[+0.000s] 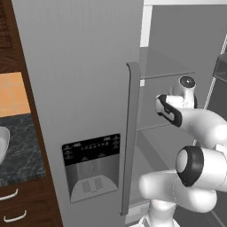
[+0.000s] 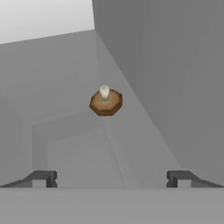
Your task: Place one mushroom and one chicken drumstick in each tupperware on the nearby counter, to pack two identical lunches.
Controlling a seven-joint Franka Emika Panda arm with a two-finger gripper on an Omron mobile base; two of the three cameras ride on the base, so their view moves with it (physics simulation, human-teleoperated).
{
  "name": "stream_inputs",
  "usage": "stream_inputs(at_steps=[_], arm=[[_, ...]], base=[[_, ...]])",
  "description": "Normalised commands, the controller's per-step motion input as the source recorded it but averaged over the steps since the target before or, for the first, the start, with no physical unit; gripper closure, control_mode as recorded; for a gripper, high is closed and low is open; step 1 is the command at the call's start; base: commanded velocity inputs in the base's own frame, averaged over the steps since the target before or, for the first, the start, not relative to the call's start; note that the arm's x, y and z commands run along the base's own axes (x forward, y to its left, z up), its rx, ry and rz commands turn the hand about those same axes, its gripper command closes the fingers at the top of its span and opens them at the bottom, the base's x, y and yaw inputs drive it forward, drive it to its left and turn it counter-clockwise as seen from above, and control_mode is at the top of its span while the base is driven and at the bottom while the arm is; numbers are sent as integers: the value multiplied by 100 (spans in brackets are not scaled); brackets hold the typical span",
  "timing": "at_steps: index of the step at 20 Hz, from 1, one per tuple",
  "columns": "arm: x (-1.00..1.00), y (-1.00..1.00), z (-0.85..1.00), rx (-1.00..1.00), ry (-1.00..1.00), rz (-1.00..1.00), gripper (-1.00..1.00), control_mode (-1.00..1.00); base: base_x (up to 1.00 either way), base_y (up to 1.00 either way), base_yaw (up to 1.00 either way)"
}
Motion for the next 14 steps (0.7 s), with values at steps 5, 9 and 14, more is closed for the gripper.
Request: stream_inputs(at_steps=[5,9,14], arm=[[71,1,-41,1,0,0,-100,-100],[65,-1,-36,3,0,0,-100,-100],[55,-17,-24,4,2,0,-100,-100]], base=[[0,0,0],[0,0,0],[0,0,0]])
